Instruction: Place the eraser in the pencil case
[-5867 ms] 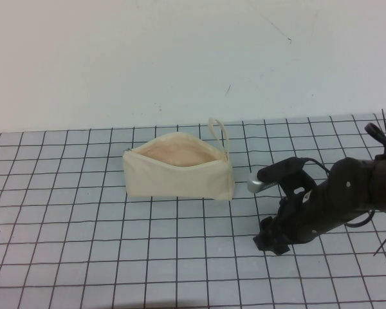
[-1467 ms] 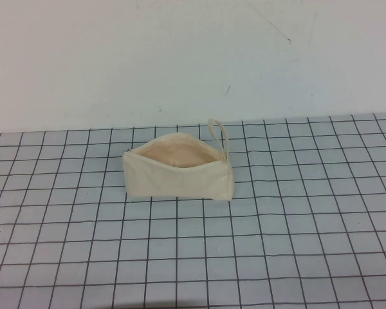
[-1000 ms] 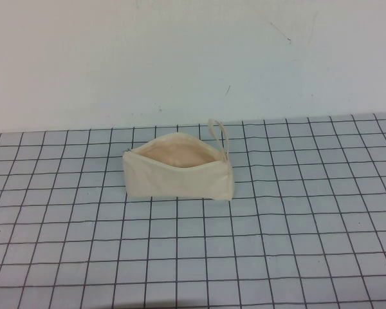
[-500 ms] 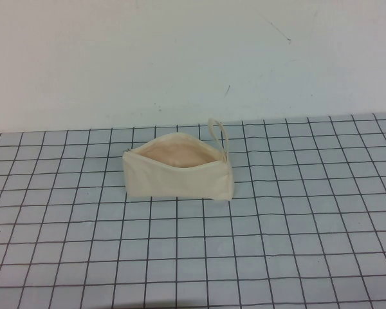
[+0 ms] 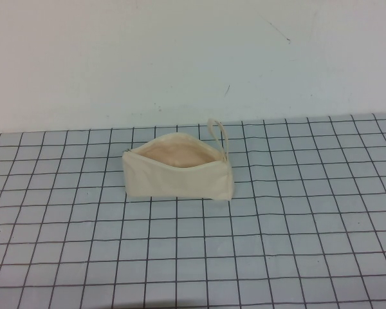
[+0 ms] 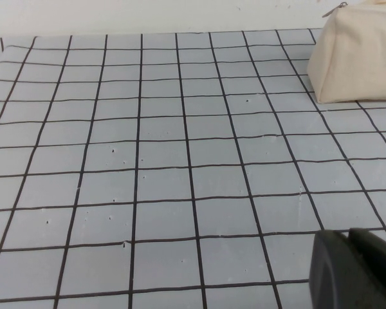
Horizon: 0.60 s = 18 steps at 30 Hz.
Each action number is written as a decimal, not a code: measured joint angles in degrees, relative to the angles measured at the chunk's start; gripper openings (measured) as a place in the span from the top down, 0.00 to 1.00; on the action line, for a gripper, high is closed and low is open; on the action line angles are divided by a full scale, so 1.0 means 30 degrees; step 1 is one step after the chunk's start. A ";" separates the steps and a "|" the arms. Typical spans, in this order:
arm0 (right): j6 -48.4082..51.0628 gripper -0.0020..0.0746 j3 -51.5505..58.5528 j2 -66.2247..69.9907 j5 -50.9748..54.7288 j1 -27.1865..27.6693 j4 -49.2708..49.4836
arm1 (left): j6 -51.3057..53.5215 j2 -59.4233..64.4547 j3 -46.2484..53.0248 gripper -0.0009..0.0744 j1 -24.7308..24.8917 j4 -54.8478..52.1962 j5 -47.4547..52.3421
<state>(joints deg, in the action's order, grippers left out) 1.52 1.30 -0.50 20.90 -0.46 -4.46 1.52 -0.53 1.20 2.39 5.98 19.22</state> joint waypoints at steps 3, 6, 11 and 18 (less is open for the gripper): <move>0.0000 0.97 0.0000 0.0000 0.0000 0.0000 -0.0041 | 0.0000 0.0000 0.0000 0.99 0.0000 0.0000 0.0000; 0.0000 0.97 0.0000 0.0000 0.0000 0.0000 -0.0135 | 0.0000 0.0000 0.0000 0.99 0.0000 0.0000 0.0000; 0.0000 0.97 0.0000 0.0000 0.0000 0.0039 -0.0503 | 0.0000 0.0000 0.0000 0.99 0.0000 0.0000 0.0000; 0.0000 0.97 0.0000 0.0000 0.0000 0.0192 -0.0712 | 0.0000 0.0000 0.0000 0.99 0.0000 0.0000 0.0000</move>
<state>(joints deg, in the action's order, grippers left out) 1.52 1.30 -0.50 20.90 0.11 -6.59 1.52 -0.53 1.20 2.39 5.98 19.22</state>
